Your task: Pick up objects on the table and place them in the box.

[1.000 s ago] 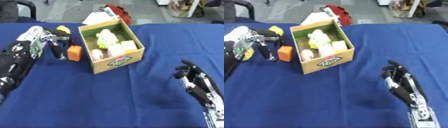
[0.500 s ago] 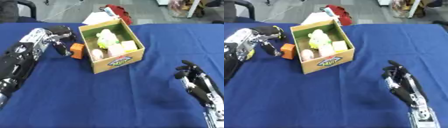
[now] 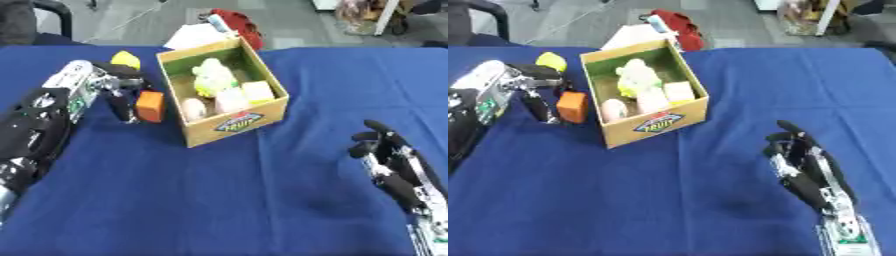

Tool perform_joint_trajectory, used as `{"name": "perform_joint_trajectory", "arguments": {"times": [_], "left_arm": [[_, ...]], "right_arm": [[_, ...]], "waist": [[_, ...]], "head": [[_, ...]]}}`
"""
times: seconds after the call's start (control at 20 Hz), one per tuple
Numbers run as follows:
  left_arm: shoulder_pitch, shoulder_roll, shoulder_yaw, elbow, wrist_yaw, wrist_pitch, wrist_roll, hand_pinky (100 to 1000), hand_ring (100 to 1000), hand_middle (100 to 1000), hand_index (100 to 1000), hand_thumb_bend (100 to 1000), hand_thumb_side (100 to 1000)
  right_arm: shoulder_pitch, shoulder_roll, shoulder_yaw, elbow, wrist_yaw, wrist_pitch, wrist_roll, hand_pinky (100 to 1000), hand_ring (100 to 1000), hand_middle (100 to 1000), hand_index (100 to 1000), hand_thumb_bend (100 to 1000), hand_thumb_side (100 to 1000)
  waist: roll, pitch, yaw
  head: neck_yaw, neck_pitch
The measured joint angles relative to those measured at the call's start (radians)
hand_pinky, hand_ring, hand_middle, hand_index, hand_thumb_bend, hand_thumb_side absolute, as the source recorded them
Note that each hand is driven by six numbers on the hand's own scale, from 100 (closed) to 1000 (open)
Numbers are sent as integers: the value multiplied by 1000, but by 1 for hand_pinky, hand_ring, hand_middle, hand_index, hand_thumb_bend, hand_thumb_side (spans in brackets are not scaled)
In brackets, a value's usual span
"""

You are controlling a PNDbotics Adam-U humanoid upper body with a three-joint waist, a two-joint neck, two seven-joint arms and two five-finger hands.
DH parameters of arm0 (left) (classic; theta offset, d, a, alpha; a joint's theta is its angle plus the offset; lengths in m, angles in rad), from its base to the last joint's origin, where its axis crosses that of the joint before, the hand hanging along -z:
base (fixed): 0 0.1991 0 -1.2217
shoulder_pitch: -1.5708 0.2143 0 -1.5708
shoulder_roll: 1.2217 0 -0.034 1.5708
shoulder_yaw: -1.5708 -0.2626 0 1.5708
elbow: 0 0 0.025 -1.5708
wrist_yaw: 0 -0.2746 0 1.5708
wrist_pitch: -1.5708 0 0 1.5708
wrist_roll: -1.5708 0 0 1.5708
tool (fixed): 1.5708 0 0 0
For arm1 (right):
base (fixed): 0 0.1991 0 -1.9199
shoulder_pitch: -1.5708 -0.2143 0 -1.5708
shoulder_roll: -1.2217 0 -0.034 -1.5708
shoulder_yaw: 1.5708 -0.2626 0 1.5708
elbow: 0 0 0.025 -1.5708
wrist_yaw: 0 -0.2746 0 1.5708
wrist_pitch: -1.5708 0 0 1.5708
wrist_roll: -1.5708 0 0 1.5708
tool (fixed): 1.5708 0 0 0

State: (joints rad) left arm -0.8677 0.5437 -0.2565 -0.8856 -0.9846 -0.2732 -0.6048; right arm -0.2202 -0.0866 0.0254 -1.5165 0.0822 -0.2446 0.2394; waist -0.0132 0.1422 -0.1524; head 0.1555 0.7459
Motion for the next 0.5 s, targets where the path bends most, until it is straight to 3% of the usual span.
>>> {"name": "perform_joint_trajectory", "arguments": {"times": [0.3,0.5], "left_arm": [[-14,2,13,-75,9,26,71,679,535,531,712,254,194],[-69,-4,38,-152,13,51,117,680,527,521,710,211,184]], "right_arm": [[0,0,0,0,0,0,0,655,626,671,902,100,382],[1,0,0,1,0,1,1,655,626,671,902,100,380]], "waist": [[0,0,0],[0,0,2]], "head": [[0,0],[0,0]]}}
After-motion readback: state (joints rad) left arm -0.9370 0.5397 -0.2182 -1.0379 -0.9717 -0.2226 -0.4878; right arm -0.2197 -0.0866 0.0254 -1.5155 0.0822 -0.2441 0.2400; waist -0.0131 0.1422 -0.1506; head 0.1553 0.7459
